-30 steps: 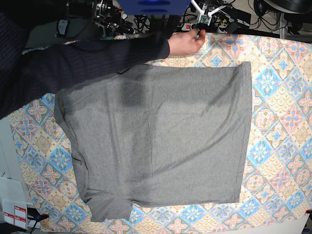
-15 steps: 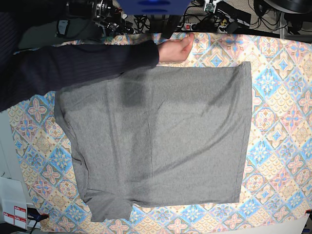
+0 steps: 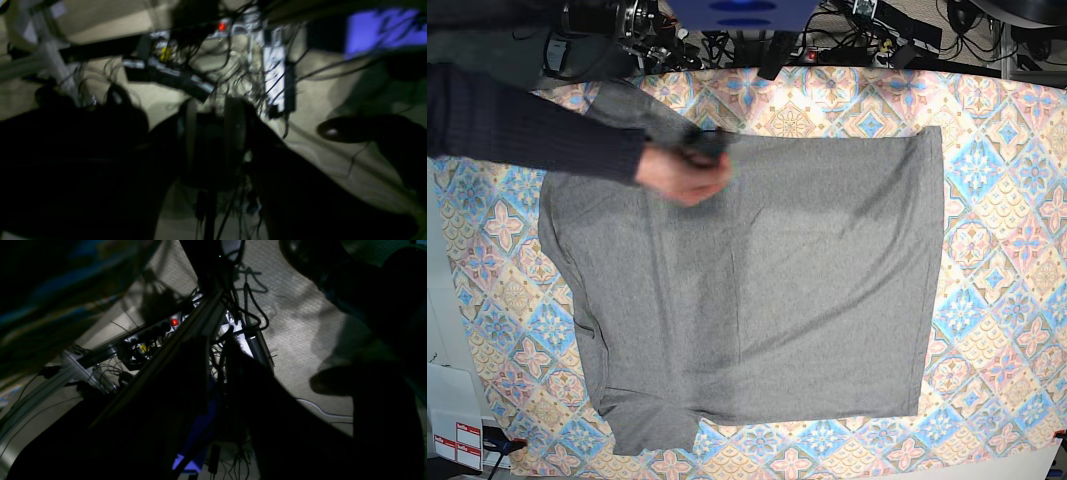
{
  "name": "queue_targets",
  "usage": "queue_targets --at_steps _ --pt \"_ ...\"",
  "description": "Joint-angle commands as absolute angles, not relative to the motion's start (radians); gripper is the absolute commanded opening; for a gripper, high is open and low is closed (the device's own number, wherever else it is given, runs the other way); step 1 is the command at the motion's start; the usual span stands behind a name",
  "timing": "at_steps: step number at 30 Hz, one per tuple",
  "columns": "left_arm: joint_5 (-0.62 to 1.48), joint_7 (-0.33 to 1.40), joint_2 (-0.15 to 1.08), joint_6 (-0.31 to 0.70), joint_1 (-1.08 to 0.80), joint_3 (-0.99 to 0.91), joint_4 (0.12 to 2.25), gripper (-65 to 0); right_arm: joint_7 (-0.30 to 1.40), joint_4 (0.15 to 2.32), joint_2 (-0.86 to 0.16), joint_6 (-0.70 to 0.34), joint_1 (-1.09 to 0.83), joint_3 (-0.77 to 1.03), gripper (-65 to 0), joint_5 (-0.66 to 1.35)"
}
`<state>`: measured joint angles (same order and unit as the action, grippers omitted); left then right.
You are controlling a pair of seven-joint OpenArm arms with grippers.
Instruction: Fold the T-shirt properly
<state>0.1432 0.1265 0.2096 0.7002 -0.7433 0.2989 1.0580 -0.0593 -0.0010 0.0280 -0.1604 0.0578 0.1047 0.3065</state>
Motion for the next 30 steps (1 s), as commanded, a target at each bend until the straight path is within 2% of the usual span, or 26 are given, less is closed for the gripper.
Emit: queue_targets --at_steps 1,14,30 --pt "0.147 0.119 0.209 0.698 -0.737 0.3 1.038 -51.0 -0.067 0.0 0.028 -0.168 0.061 0.107 -55.7 0.309" --pt "0.137 0.033 0.211 0.698 -0.587 0.302 0.725 -51.0 -0.067 0.0 0.028 -0.168 0.061 0.107 -55.7 0.309" --pt "0.136 -0.312 0.211 0.698 -0.274 0.306 0.028 -51.0 -0.067 0.0 0.028 -0.168 0.061 0.107 -55.7 0.309"
